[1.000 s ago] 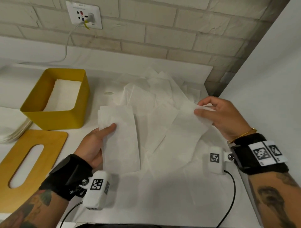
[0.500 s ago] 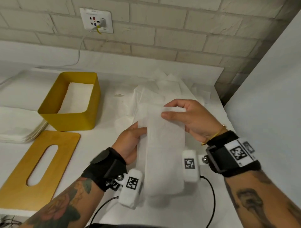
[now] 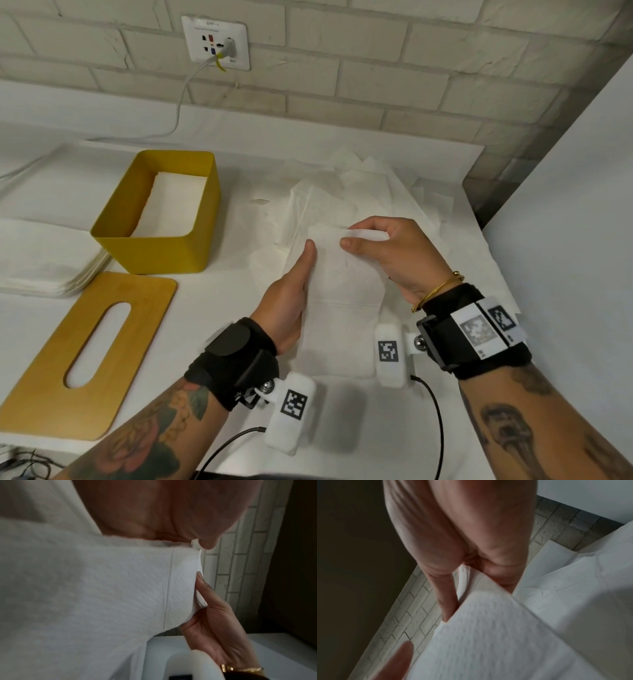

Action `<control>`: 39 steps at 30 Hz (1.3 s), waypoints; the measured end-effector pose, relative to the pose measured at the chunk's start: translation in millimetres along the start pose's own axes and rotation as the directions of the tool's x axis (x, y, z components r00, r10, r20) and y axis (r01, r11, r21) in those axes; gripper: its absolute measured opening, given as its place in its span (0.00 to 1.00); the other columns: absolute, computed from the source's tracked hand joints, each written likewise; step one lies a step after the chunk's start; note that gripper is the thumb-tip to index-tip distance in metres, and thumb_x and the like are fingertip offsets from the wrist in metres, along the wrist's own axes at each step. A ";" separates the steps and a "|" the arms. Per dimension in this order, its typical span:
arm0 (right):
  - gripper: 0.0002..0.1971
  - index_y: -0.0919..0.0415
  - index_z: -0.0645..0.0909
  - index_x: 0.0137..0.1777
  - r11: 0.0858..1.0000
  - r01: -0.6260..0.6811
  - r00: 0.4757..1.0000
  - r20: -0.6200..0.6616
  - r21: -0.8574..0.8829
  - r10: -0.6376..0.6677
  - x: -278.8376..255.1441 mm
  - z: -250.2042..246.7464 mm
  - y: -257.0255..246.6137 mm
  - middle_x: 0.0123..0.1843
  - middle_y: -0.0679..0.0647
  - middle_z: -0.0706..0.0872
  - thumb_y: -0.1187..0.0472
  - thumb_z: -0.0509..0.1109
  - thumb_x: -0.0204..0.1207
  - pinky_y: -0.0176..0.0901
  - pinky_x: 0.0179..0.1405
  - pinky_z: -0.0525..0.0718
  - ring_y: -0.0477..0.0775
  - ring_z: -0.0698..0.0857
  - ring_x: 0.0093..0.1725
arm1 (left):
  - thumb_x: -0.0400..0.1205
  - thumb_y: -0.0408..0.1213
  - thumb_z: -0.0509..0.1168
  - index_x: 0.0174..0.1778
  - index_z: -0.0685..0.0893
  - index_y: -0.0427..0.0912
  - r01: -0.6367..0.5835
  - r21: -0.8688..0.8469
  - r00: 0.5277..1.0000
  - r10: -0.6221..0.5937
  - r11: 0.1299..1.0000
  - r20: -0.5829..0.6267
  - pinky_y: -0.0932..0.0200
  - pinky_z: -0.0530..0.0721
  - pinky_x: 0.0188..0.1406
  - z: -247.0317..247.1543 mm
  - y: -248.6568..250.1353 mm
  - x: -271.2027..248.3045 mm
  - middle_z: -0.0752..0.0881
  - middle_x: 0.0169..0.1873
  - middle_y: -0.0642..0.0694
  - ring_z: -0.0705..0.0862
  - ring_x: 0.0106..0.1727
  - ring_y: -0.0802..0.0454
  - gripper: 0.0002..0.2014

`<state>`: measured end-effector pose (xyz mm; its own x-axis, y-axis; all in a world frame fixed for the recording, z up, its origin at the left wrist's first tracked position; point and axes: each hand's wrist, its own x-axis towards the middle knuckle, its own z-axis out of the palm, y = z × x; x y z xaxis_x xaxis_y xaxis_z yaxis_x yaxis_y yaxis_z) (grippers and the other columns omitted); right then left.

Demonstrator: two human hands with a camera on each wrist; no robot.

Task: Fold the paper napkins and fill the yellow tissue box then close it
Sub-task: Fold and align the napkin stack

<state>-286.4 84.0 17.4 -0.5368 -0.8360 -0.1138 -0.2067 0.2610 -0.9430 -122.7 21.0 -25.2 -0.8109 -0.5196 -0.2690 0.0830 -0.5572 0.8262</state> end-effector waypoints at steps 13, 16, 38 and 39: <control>0.22 0.45 0.86 0.59 0.985 -0.006 0.997 -0.073 0.175 0.019 -9.1 11.0 10.8 0.57 0.50 0.91 0.49 0.87 0.66 0.56 0.62 0.89 0.53 0.90 0.59 | 0.92 0.50 0.56 0.74 0.82 0.41 -0.051 0.169 0.994 0.066 0.984 -0.090 0.39 0.73 0.80 -8.1 -3.6 7.4 0.88 0.67 0.44 0.85 0.71 0.46 0.21; 0.39 0.43 0.73 0.72 0.982 -0.044 0.990 -0.125 0.184 0.068 -26.4 19.6 22.4 0.63 0.48 0.85 0.50 0.88 0.63 0.37 0.54 0.84 0.46 0.86 0.62 | 0.92 0.47 0.55 0.75 0.80 0.38 -0.075 0.068 0.988 0.083 0.995 -0.131 0.37 0.76 0.77 -12.0 3.2 6.7 0.88 0.67 0.40 0.86 0.69 0.42 0.21; 0.04 0.66 0.83 0.51 0.951 -0.301 0.874 0.418 0.072 0.245 -64.3 24.2 58.2 0.42 0.61 0.92 0.71 0.74 0.80 0.44 0.36 0.88 0.59 0.91 0.37 | 0.88 0.44 0.64 0.67 0.85 0.40 -0.115 -0.053 0.925 0.088 0.992 -0.369 0.44 0.87 0.58 -38.5 22.6 3.9 0.92 0.58 0.39 0.92 0.55 0.43 0.16; 0.03 0.67 0.83 0.50 0.948 -0.310 0.883 0.389 0.066 0.262 -64.0 14.8 55.6 0.40 0.63 0.92 0.71 0.74 0.80 0.43 0.34 0.88 0.58 0.91 0.35 | 0.88 0.44 0.64 0.69 0.84 0.41 -0.119 -0.067 0.922 0.085 0.991 -0.377 0.43 0.87 0.60 -42.9 24.1 2.6 0.92 0.59 0.40 0.92 0.57 0.42 0.16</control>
<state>-251.4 144.9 -32.4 -0.2101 -0.8577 -0.4692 0.0243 0.4752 -0.8796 -98.0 -21.6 -27.2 -0.5221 -0.7710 -0.3647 0.2177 -0.5339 0.8171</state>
